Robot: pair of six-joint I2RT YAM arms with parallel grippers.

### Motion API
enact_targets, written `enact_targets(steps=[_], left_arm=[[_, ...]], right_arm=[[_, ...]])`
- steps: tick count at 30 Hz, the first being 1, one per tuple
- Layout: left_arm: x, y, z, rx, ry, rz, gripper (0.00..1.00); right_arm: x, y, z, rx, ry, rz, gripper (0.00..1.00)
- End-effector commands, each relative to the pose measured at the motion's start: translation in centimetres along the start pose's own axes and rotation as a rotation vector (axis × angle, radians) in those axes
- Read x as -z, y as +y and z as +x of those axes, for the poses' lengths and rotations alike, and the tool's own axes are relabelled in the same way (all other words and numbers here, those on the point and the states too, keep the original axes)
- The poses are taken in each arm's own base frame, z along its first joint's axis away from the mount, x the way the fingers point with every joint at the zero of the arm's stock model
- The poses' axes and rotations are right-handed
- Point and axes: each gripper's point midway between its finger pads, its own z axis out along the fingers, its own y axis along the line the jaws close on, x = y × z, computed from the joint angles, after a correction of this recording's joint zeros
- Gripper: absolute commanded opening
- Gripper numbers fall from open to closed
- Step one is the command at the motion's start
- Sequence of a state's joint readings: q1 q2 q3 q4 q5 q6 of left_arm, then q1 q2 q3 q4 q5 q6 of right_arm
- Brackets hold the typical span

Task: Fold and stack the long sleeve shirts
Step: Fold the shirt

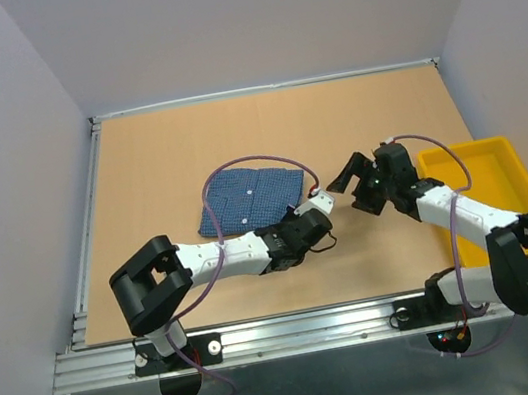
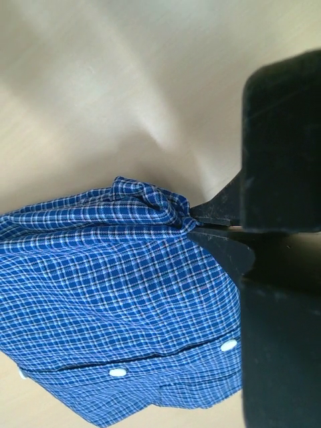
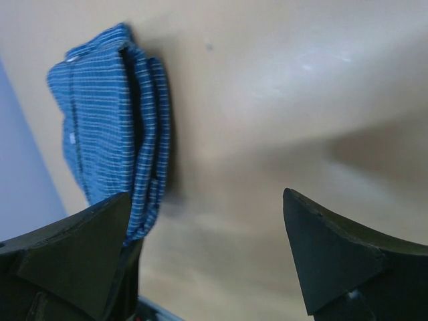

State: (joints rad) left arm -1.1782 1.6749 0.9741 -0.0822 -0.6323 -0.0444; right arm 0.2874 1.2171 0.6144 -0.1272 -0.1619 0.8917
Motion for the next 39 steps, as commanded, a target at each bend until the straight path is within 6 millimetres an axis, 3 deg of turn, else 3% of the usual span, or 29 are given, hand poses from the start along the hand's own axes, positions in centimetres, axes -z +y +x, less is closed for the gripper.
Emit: enact_targets(steps=[1, 6, 10, 23, 30, 39], left_arm=[[1.0, -0.3, -2.0, 0.098, -0.058, 0.036, 0.00], [0.8, -0.8, -2.4, 0.126, -0.056, 0.055, 0.00], [0.7, -1.2, -2.8, 0.149, -0.060, 0.060, 0.00], [1.4, -1.2, -4.2, 0.245, -0.086, 0.098, 0.00], [1.9, -1.3, -5.1, 0.320, -0.100, 0.128, 0.00], [2.6, -1.7, -4.0, 0.341, -0.085, 0.178, 0.00]], right_arm=[[-0.2, 6.4, -0.4, -0.058, 0.047, -0.301, 1.00], [-1.6, 7.9, 1.1, -0.126, 0.107, -0.424, 1.00], [-3.9, 7.4, 3.1, -0.161, 0.175, -0.409, 1.00], [-8.0, 7.1, 8.0, -0.188, 0.276, -0.383, 0.99], [-9.5, 6.2, 9.3, -0.182, 0.301, -0.377, 0.89], [-10.5, 6.1, 9.3, -0.106, 0.288, -0.391, 0.60]])
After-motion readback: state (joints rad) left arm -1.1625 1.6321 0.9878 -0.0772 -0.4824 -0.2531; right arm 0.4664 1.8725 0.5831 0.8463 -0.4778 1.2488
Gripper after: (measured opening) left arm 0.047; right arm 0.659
